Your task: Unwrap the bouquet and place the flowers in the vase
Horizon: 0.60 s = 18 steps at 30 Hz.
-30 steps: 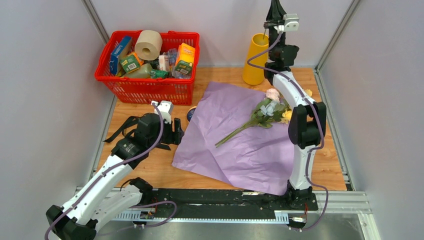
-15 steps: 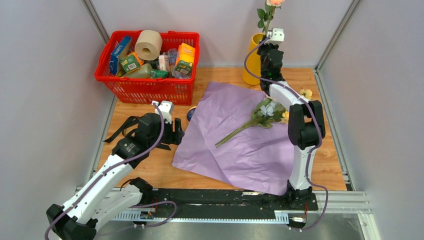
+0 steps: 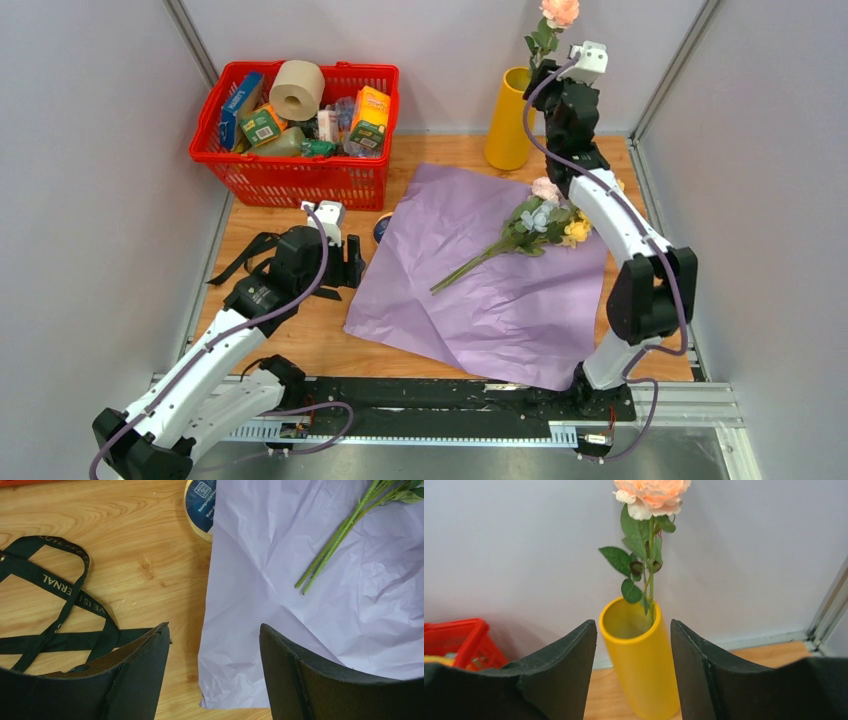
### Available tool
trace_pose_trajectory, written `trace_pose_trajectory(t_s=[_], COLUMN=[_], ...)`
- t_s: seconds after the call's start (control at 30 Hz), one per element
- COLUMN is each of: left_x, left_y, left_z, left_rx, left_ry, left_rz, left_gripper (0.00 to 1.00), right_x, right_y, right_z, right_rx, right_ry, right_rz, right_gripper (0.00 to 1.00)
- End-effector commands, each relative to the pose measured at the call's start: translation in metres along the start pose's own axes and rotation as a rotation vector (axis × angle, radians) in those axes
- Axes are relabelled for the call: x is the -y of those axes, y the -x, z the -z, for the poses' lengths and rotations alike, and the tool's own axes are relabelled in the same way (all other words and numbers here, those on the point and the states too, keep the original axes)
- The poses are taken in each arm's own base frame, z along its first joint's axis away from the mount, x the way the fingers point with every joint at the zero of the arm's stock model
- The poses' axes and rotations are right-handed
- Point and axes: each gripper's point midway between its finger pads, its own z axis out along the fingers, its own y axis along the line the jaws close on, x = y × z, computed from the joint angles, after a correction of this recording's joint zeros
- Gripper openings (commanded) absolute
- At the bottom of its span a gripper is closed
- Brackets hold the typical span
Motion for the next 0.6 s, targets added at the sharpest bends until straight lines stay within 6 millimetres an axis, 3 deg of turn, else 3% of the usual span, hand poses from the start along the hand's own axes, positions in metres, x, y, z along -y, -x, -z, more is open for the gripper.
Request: trace_pose_trajectory(t_s=[0.0, 0.13, 0.2, 0.33, 0.43, 0.57], left_x=[0.001, 0.001, 0.001, -0.001, -0.004, -0.006], left_y=[0.018, 0.018, 0.017, 0.019, 0.017, 0.014], left_z=[0.008, 0.007, 0.007, 0.008, 0.006, 0.002], left_rx=[0.059, 0.054, 0.051, 0.066, 0.063, 0.04], left_ry=[-0.001, 0.0, 0.001, 0.006, 0.024, 0.042], left_rz=[-0.018, -0.022, -0.023, -0.019, -0.017, -0.02], left_gripper=[0.75, 0.75, 0.75, 0.75, 0.75, 0.75], right_x=[-0.013, -0.033, -0.037, -0.032, -0.035, -0.024], right_y=[0.002, -0.033, -0.062, -0.109, -0.137, -0.175], right_z=[0.053, 0.117, 0.148, 0.198, 0.218, 0.23], right_rx=[-0.148, -0.347, -0.454, -0.634, -0.728, -0.839], right_ry=[0.065, 0.202, 0.238, 0.217, 0.238, 0.111], right_rz=[-0.211, -0.376, -0.437, -0.555, -0.573, -0.63], right_gripper=[0.6, 0.6, 0.6, 0.6, 0.6, 0.55])
